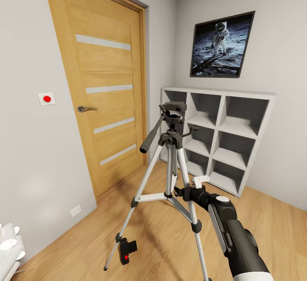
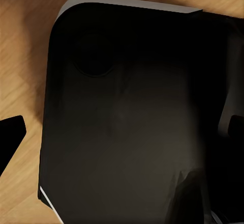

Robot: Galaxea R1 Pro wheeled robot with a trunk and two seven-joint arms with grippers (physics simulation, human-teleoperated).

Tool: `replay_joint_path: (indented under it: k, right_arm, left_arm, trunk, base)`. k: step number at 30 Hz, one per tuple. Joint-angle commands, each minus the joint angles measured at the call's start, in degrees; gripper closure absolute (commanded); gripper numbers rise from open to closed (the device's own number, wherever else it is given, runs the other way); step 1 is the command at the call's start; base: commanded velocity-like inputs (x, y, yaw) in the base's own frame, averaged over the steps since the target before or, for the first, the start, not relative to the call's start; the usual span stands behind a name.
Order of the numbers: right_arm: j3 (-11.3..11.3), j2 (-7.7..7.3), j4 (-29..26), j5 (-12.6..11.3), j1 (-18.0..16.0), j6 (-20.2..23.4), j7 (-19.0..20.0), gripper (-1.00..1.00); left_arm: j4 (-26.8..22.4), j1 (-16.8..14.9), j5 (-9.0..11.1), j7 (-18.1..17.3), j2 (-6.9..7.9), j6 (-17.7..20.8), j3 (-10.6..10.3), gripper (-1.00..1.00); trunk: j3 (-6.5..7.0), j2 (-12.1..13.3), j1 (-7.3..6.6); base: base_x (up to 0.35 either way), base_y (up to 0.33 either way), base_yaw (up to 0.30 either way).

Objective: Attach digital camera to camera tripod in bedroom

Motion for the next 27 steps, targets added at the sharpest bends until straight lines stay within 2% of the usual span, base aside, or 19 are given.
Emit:
replay_joint_path:
  k: [1, 8, 14, 27]
  right_arm:
    - [-0.1, 0.06, 0.0, 0.6, 0.0, 0.2, 0.5, 1.00]
    - [-0.1, 0.05, 1.6, 0.7, 0.0, -0.1, 0.4, 1.00]
    - [-0.1, 0.05, 2.1, 0.8, 0.0, -1.2, -4.2, 1.00]
    - [-0.1, 0.02, 2.2, 0.9, 0.0, -2.2, -5.2, 1.00]
  left_arm:
    - [-0.1, 0.0, 0.4, 0.0, -0.01, -0.1, 0.2, -1.00]
    - [-0.1, 0.0, 0.4, 0.0, -0.01, -0.1, 0.2, -1.00]
    - [-0.1, 0.0, 0.4, 0.0, -0.01, -0.1, 0.2, -1.00]
    - [-0.1, 0.0, 0.4, 0.0, -0.01, -0.1, 0.2, -1.00]
  trunk:
    - [-0.05, 0.0, 0.00]
    - [-0.05, 0.0, 0.00]
    - [-0.05, 0.0, 0.00]
    - [-0.05, 0.0, 0.00]
  base:
    - [0.000, 0.000, 0.000]
    - [0.000, 0.000, 0.000]
    - [0.000, 0.000, 0.000]
    - [0.000, 0.000, 0.000]
